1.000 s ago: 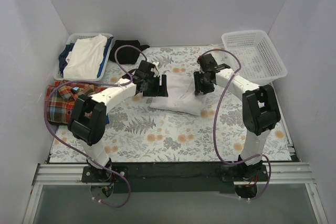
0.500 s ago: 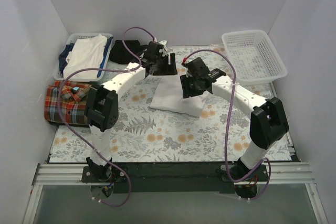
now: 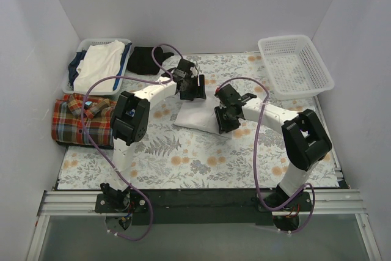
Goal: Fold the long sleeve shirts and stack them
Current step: Fold the shirt
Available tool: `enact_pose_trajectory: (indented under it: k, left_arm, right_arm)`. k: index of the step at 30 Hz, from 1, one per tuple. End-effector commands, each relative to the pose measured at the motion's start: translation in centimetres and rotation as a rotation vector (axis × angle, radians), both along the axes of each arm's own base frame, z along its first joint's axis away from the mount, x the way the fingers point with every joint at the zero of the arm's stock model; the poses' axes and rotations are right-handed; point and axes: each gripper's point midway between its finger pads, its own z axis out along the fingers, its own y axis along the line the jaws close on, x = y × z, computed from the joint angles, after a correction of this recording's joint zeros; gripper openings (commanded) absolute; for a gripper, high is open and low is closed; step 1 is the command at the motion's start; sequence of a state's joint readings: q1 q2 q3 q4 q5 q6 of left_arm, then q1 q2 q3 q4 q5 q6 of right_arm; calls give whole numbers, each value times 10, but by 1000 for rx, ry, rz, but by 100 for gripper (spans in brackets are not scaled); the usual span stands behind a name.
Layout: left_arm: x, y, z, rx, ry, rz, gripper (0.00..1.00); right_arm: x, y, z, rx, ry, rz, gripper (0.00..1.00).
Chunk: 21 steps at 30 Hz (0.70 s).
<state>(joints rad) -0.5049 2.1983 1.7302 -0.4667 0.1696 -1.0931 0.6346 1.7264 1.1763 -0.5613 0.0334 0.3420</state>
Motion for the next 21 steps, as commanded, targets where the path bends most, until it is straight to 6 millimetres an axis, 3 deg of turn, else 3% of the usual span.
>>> enact_pose_trajectory:
  k: [1,7,11,16,20,21]
  left_arm:
    - [6,12,-7,49,-4,54,61]
    - [-7,51,-31,211,20,154,57]
    - [-13,62,-31,251,19,168,59]
    - [-10,66,-12,251,-20,186,60]
    - [-15,80,-15,307,-2,240,60]
    - [-18,83,-17,314,1,241,60]
  right_arm:
    - [-16,-14,-32,-40,62,-35,40]
    - [-37,-33,-58,-44,136,-77,39]
    - [-40,-33,-50,-10,134,-75,39]
    - [-15,-20,7,76,-24,-31,40]
    - [22,4,70,170,-182,-4,41]
    - [27,9,77,186,-191,5,41]
